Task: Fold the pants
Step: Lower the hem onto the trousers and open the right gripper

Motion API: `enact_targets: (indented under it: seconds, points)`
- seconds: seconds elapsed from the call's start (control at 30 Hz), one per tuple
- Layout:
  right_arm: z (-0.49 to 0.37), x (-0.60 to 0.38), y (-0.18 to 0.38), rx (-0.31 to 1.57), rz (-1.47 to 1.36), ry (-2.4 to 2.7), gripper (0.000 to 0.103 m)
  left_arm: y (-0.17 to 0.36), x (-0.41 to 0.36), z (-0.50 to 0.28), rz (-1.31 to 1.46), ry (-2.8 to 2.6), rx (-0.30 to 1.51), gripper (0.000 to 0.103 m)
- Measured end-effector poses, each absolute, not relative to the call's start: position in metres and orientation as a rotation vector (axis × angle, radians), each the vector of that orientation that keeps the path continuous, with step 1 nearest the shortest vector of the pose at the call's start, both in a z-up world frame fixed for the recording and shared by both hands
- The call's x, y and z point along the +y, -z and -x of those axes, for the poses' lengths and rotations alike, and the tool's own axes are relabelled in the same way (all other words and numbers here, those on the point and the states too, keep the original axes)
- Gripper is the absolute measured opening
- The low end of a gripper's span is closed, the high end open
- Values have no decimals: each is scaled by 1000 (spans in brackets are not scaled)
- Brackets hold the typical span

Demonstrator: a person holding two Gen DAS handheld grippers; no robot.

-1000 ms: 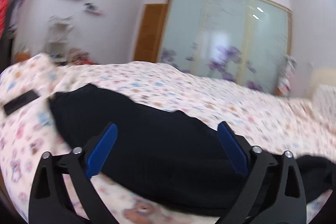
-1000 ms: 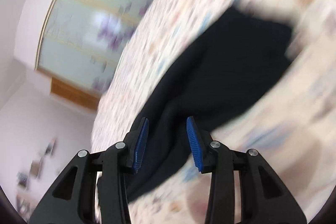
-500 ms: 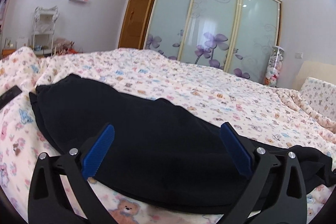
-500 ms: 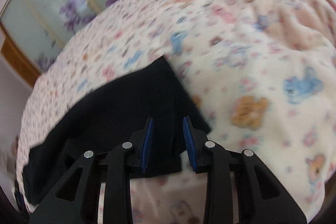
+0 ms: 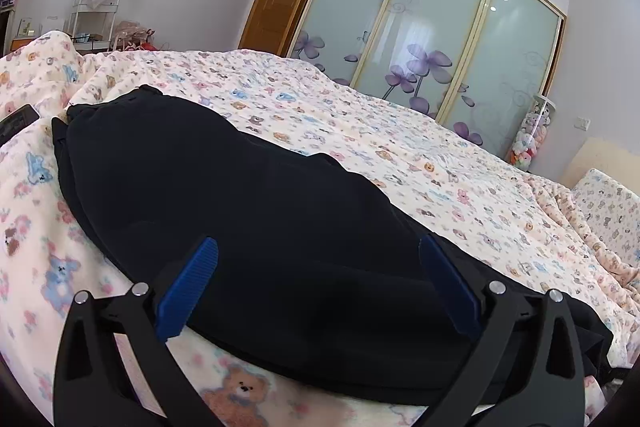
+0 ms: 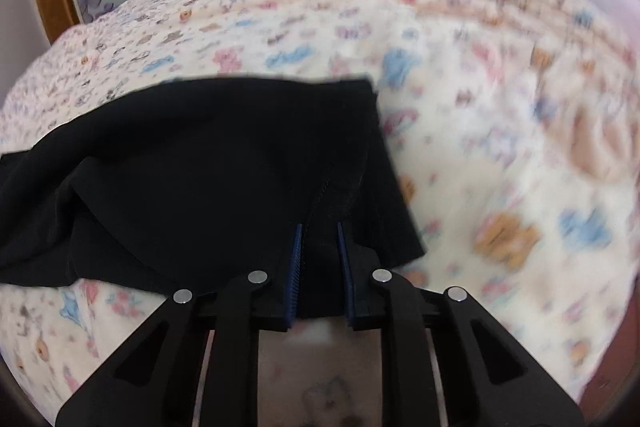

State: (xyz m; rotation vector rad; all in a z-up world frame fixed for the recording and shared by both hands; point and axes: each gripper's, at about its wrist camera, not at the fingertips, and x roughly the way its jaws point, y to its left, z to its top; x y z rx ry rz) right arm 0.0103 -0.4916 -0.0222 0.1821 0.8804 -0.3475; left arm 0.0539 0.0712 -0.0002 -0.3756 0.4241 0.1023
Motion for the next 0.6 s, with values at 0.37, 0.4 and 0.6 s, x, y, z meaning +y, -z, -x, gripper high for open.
enact_targets:
  seconds: [0.37, 0.4, 0.6]
  points:
    - [-34, -498, -13, 787, 198, 531, 15, 0, 70, -54, 385, -104, 428, 101]
    - [-40, -506, 10, 874, 160, 514, 17, -1, 71, -55, 386, -103, 427, 101]
    - [-37, -508, 29, 942, 142, 523, 56, -3, 70, -52, 392, -102, 417, 101]
